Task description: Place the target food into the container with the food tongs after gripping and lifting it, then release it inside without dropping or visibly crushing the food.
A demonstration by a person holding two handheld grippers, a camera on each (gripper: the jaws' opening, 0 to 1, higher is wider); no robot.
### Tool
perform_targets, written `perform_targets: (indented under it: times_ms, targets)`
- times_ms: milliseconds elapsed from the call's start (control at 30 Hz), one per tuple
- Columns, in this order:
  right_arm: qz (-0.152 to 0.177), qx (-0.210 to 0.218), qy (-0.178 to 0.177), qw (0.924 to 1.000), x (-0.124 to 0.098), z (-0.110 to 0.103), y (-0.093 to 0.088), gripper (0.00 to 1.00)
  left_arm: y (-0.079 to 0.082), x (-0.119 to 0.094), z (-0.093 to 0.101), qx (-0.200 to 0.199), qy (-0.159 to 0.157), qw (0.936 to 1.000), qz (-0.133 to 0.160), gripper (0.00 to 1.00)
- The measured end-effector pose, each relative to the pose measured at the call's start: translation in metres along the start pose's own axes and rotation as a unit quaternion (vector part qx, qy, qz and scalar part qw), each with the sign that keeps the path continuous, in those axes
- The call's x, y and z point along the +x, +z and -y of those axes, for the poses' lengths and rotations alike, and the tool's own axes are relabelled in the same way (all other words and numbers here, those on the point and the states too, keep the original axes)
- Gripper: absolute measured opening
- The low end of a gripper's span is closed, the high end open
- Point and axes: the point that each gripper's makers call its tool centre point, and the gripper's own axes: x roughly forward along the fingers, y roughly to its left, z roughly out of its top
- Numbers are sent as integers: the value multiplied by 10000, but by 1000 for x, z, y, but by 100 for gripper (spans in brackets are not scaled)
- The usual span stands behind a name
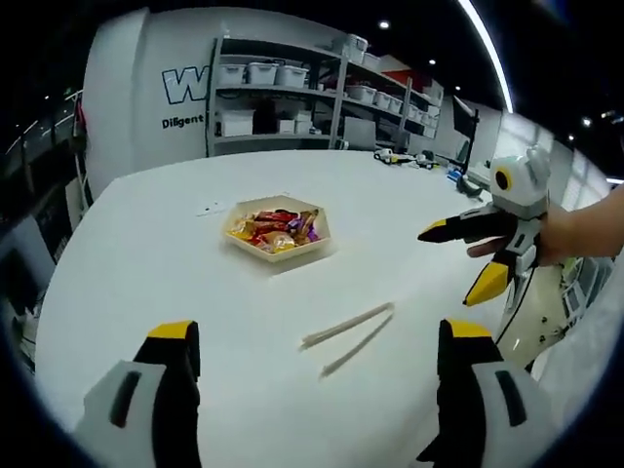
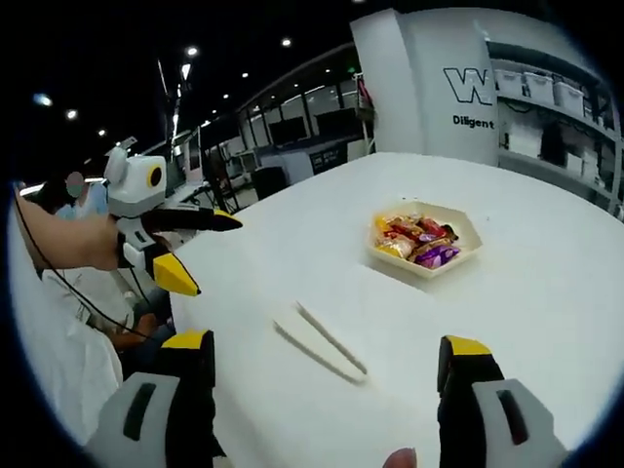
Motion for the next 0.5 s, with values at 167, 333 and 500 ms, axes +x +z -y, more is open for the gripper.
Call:
perform_targets:
  times_ms: [167, 333, 500]
  targets:
    - [26, 15, -64, 10000, -2, 0, 0, 94, 3, -3, 2, -31, 27, 10000, 40, 99]
    - [64, 60, -135, 9999, -5, 2, -1, 94, 4, -5, 3, -77, 33, 9999, 72, 99]
    - [69, 87, -192, 9998, -8, 3, -3, 95, 5, -7, 5, -86, 49, 9999, 100, 99]
